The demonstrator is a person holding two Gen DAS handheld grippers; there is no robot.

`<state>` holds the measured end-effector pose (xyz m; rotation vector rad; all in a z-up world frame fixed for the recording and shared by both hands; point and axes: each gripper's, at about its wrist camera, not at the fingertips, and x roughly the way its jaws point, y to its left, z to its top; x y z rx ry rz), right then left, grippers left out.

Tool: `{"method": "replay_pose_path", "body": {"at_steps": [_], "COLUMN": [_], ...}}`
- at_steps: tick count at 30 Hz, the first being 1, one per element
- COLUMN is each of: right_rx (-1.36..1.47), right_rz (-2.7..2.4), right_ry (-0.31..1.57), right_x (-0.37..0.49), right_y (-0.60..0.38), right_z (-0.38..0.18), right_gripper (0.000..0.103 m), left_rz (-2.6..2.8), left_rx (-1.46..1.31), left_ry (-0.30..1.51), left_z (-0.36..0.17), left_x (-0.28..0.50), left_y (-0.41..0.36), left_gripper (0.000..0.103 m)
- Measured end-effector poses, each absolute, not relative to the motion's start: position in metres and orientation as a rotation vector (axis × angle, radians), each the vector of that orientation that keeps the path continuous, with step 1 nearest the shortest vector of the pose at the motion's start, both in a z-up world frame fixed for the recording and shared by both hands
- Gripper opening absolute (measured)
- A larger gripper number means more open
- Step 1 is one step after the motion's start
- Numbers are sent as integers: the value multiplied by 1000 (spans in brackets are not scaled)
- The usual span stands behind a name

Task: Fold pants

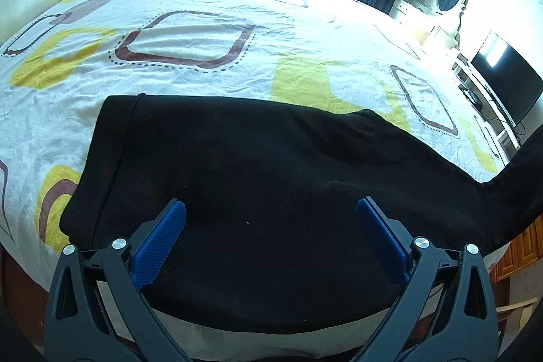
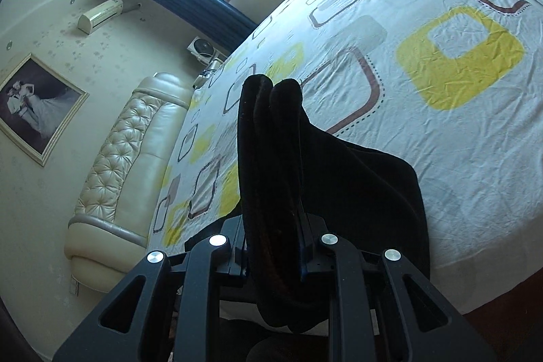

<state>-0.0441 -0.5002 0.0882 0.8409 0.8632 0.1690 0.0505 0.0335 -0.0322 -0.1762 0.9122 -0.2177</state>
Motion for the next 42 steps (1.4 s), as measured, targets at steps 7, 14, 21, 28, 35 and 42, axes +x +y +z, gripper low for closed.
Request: {"method": "replay_pose_path", "body": {"at_steps": [7, 14, 21, 28, 35, 42], "right_rx": [703, 558, 345, 320, 565, 667], "right_rz": [136, 80, -59, -71, 124, -111], "right_ry": [963, 1092, 1173, 1178, 1067, 930], "right_x": [-5, 18, 31, 34, 1, -43], "right_y": [-414, -337, -291, -273, -302, -451], "right_z": [57, 4, -34, -49, -18, -2], "right_gripper": [20, 20, 21, 60, 68, 69], "left_rz": [-168, -165, -163, -169, -174, -181], "left_rx": [-174, -196, -203, -242, -236, -258], "left_ry": [868, 880, 887, 912, 921, 931], "left_z": [-20, -22, -26, -30, -32, -34], "left_x": [40, 41, 40, 41, 41, 43], "left_y": [32, 30, 31, 34, 33, 32], "left_gripper": [101, 101, 101, 101, 101, 101]}}
